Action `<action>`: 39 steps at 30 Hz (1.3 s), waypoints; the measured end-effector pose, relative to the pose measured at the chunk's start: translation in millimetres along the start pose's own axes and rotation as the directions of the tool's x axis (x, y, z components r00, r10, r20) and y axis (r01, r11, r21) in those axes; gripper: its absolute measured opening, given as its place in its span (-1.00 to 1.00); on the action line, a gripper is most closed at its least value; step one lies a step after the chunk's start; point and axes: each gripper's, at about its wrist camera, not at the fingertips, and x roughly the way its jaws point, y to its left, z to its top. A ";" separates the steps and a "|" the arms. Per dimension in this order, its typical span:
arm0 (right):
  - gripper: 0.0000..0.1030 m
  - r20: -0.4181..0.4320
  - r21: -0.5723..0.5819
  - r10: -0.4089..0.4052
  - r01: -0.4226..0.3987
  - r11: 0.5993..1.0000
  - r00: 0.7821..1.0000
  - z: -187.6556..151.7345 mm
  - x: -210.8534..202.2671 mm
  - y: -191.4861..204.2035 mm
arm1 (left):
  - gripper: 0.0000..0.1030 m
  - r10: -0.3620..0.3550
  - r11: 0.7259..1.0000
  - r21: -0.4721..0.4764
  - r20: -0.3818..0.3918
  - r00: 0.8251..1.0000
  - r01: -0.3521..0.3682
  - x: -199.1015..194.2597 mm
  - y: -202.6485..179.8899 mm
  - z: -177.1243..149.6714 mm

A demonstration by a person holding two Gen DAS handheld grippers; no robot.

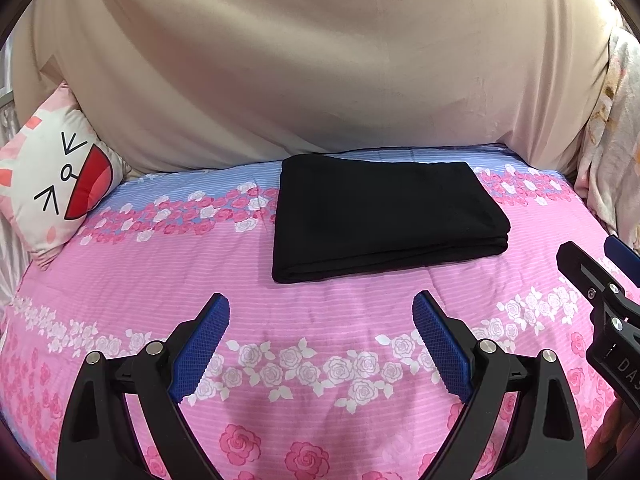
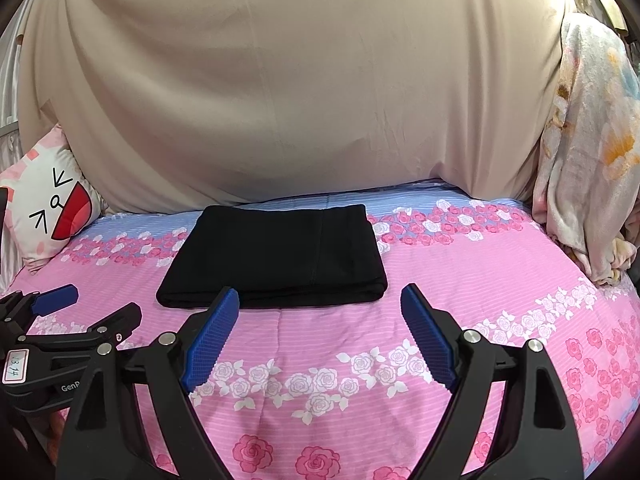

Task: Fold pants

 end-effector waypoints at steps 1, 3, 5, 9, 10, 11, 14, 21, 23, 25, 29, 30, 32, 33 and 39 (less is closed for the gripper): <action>0.57 0.000 -0.001 -0.001 0.001 1.000 1.000 0.1 0.3 0.0 | 0.77 -0.001 1.000 0.001 0.001 1.000 0.001 0.5 -0.1 0.1; 0.57 0.000 0.000 -0.002 0.002 1.000 1.000 0.1 0.2 -0.6 | 0.77 0.000 1.000 0.005 0.000 1.000 0.000 1.8 -0.4 0.4; 0.57 0.000 -0.001 -0.005 0.005 1.000 1.000 -0.6 0.4 -0.6 | 0.77 0.000 1.000 0.005 0.001 1.000 0.000 1.6 -0.7 0.5; 0.58 -0.003 -0.001 -0.002 0.002 1.000 1.000 0.0 1.6 -1.6 | 0.77 0.001 1.000 0.009 0.001 1.000 -0.001 2.1 -1.4 0.9; 0.57 -0.004 -0.001 -0.003 0.003 1.000 1.000 -0.1 1.8 -1.6 | 0.77 0.002 1.000 0.011 0.001 1.000 -0.002 2.2 -1.9 0.9; 0.57 -0.004 -0.001 -0.003 0.003 1.000 1.000 -0.1 2.0 -1.9 | 0.77 0.003 1.000 0.012 0.001 1.000 -0.003 2.6 -1.7 0.6; 0.57 -0.006 -0.001 -0.003 0.003 1.000 1.000 0.1 2.7 -1.8 | 0.77 0.004 1.000 0.015 0.001 1.000 -0.004 2.9 -2.9 1.4; 0.58 -0.007 -0.002 -0.006 0.006 1.000 1.000 -0.5 3.6 -1.1 | 0.77 0.005 1.000 0.015 -0.002 1.000 -0.005 3.6 -3.1 1.5; 0.58 -0.006 -0.001 -0.006 0.006 1.000 1.000 -0.5 3.4 -1.1 | 0.77 0.006 1.000 0.019 -0.002 1.000 -0.006 3.5 -3.0 1.4; 0.58 -0.007 -0.002 -0.006 0.006 1.000 1.000 -0.6 4.0 -0.7 | 0.77 -0.002 1.000 0.019 -0.004 1.000 0.002 3.5 -2.9 1.8; 0.58 -0.003 0.000 -0.010 0.010 1.000 1.000 -1.5 2.7 1.4 | 0.77 -0.013 1.000 0.024 0.000 1.000 0.013 2.6 -3.0 2.4; 0.58 -0.006 -0.002 -0.005 0.005 1.000 1.000 -1.3 3.0 0.9 | 0.77 -0.010 1.000 0.027 -0.001 1.000 0.010 2.7 -3.1 2.2; 0.58 -0.005 -0.002 -0.006 0.006 1.000 1.000 -1.1 2.7 0.8 | 0.77 -0.014 1.000 0.022 -0.011 1.000 0.014 3.8 -2.1 1.8; 0.58 -0.006 -0.003 -0.005 0.005 1.000 1.000 -0.7 3.2 0.3 | 0.77 -0.016 1.000 0.020 -0.015 1.000 0.016 4.5 -2.0 1.9; 0.58 -0.007 -0.004 -0.003 0.003 1.000 1.000 -0.8 3.5 0.0 | 0.84 -0.028 1.000 0.008 -0.015 0.999 0.028 4.9 -1.0 0.5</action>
